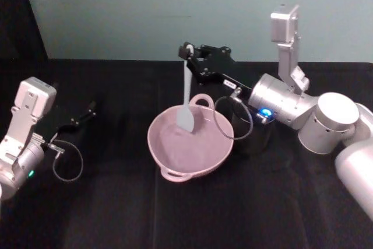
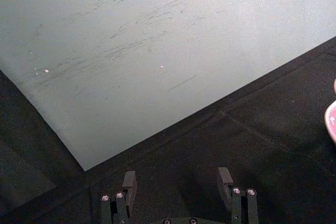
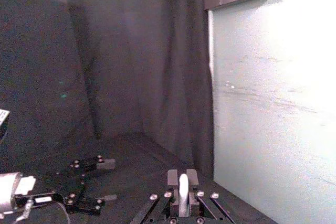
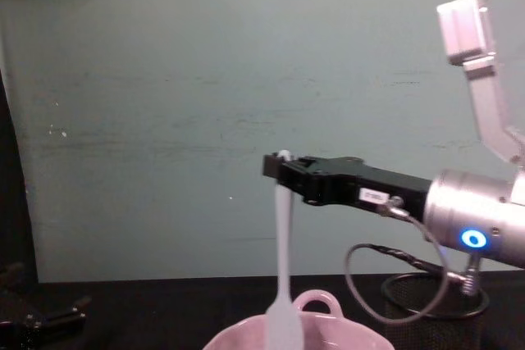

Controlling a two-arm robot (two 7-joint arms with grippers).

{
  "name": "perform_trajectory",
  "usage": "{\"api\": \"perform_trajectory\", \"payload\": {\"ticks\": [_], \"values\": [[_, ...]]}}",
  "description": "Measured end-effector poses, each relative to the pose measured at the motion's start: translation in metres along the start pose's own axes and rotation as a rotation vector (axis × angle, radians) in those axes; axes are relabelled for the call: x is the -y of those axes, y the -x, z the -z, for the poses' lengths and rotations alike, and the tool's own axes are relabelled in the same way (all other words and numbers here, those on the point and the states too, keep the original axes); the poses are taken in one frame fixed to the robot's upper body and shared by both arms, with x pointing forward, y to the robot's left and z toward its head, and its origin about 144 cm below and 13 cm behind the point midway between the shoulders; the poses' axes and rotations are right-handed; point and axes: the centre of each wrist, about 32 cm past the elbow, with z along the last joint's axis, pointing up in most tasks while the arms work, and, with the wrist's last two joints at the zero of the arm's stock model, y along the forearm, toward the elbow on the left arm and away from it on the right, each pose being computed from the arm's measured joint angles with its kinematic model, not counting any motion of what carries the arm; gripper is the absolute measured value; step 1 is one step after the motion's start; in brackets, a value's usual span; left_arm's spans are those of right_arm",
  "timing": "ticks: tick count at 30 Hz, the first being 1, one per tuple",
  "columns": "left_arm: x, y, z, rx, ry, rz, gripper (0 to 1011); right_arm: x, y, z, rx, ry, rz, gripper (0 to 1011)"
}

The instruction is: Use the one hand to pick up the spoon and stir the clear water in the bowl.

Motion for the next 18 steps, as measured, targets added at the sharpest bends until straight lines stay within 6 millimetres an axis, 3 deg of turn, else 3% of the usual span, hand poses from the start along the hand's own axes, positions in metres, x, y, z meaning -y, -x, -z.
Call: {"api": "perform_trajectory", "payload": {"ticks": [8, 18], "values": [[0.0, 0.0, 0.0, 0.0, 0.0, 0.0, 1011, 0.031, 0.002, -0.002, 0.01, -0.002, 0.054, 105], [0.0, 0.0, 0.0, 0.0, 0.0, 0.0, 1011, 0.052, 0.017, -0.005, 0.014, -0.012, 0.059, 105]]}}
